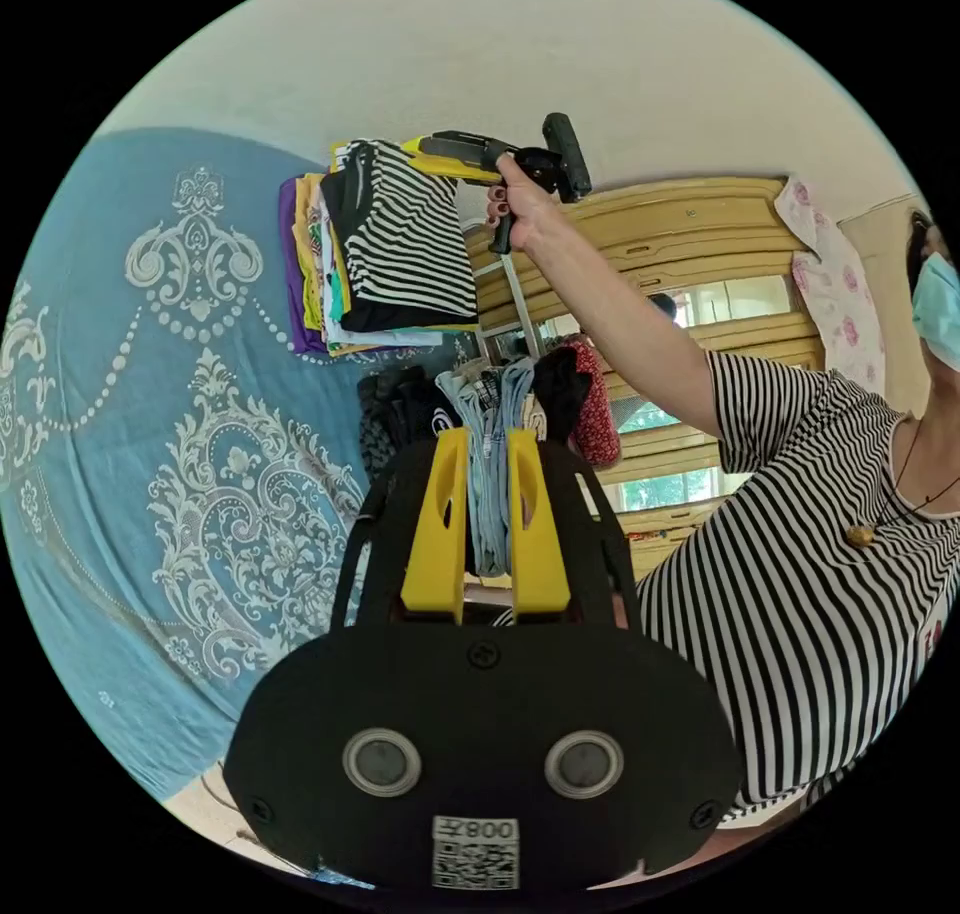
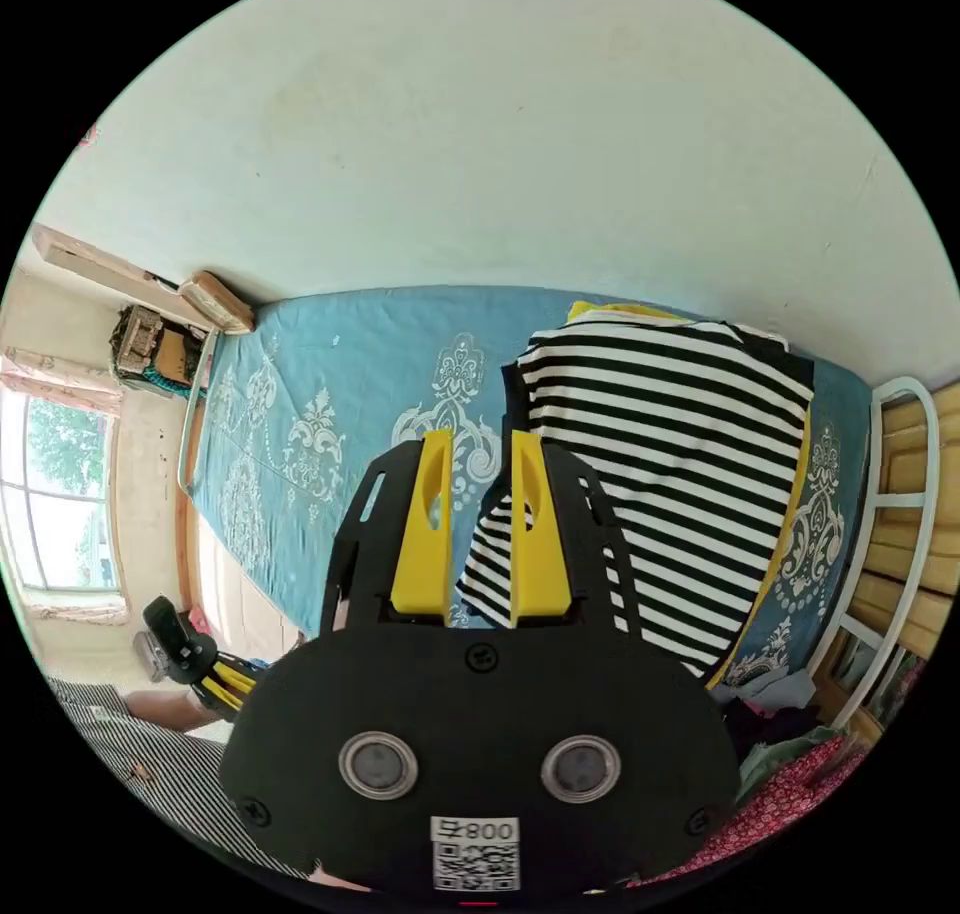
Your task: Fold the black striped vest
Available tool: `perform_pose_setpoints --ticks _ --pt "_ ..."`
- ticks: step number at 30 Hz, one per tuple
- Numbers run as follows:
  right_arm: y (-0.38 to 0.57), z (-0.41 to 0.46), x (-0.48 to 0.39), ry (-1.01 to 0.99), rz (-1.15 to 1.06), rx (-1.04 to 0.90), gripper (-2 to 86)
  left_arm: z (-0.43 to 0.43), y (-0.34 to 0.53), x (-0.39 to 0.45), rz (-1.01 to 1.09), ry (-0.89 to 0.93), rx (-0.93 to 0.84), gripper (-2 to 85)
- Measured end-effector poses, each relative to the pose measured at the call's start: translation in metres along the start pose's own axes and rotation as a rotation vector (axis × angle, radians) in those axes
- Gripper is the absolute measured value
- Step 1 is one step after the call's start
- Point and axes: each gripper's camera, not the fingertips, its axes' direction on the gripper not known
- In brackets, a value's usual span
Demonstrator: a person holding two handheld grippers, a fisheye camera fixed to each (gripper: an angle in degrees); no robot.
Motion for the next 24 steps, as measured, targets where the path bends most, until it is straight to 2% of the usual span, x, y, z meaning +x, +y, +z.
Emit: perform_pose_setpoints --ticks 3,7,13,19,24 --pt "-0.026 0.019 -0.022 0.118 -0.006 -0.005 9.7 -0.015 0.003 -0.011 -0.043 0.007 0.002 6.4" --pt "-0.048 0.042 -0.042 0.178 0.018 -0.032 10.1 -0.032 0.007 -0.023 -0.089 0.020 0.000 6.4" --pt "-0.062 0.067 -0.066 0.297 0.063 -0.039 5.9 -0.054 0.012 -0.030 -0.121 0.043 0.004 6.4" --pt "-0.041 0.060 -0.079 0.211 0.110 0.020 2.7 -0.078 0.023 -0.031 -0.129 0.066 0.018 6.5" --pt "0.013 0.024 -0.090 0.042 0.139 0.143 2.2 -0.097 0.036 -0.028 -0.114 0.072 0.037 6.5"
